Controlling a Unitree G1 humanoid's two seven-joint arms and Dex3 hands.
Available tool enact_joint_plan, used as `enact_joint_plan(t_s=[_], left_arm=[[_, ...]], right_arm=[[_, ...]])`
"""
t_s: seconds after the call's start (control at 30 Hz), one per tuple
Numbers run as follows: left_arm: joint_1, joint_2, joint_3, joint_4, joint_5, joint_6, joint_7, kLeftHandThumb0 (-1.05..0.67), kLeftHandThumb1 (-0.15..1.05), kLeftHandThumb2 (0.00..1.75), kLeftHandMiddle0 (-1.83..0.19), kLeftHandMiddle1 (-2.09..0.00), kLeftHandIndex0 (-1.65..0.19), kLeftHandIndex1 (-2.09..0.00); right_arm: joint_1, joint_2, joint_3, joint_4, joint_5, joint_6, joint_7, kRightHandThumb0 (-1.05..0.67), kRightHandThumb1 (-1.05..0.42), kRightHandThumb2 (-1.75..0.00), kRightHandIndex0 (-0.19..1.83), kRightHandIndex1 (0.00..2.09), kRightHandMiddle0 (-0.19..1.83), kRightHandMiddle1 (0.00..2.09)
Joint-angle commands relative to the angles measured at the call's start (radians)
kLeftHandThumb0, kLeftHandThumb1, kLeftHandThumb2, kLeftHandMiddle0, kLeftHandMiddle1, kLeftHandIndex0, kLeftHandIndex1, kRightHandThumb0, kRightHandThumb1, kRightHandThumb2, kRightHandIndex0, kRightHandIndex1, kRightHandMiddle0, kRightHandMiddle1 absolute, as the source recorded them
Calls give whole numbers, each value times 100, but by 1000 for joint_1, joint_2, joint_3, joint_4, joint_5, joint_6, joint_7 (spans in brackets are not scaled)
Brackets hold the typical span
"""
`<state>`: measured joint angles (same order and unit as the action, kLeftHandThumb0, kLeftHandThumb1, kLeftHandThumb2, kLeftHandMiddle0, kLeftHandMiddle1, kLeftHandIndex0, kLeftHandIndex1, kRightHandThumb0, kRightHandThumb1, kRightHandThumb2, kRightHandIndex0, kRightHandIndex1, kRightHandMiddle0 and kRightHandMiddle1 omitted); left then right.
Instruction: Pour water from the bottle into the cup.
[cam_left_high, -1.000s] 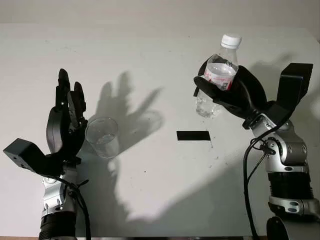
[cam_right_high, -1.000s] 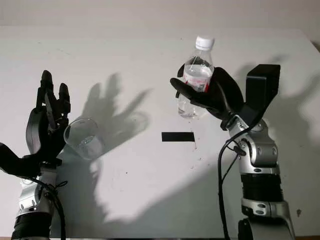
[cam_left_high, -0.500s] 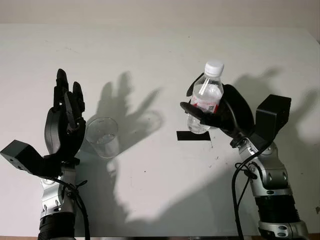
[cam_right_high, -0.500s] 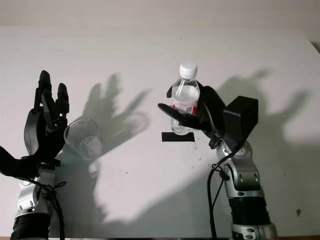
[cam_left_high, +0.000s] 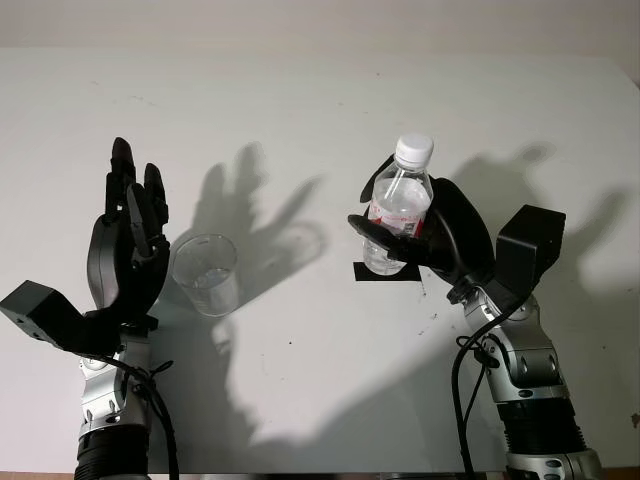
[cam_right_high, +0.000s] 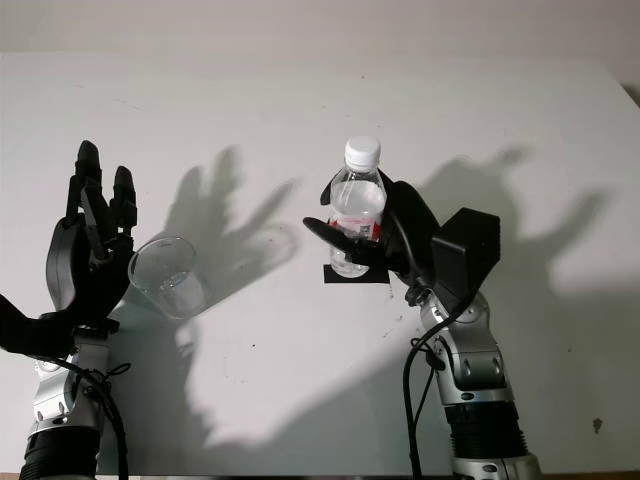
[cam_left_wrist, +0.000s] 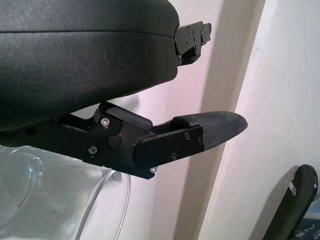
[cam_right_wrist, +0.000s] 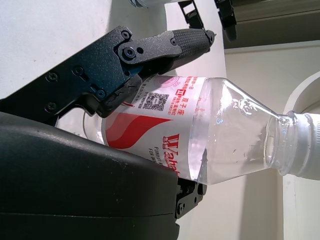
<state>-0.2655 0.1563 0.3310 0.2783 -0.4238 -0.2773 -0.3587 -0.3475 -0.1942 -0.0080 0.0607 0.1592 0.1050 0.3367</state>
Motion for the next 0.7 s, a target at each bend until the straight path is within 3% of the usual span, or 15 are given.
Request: enact_joint_plan(t_s=[0.0,0.6,0.67], left_arm=[[25,-1,2,17,-2,0,-8,-72,105,65,19,0,19,0],[28,4,8,12,-8,3,-21,-71,105,65,19,0,19,0],[30,5,8,7,-9,8,-20,-71,105,65,19,0,19,0]], right_arm=[[11,-5,-7,2,-6,4,-7,-42,-105,-51,111,209,77,209],[12,-3,-22,72,-20,8,-29,-43,-105,-47,105,209,72,209],[12,-9,-19,86,-20,-5,-13,-45,-105,-43,100,209,64,209]])
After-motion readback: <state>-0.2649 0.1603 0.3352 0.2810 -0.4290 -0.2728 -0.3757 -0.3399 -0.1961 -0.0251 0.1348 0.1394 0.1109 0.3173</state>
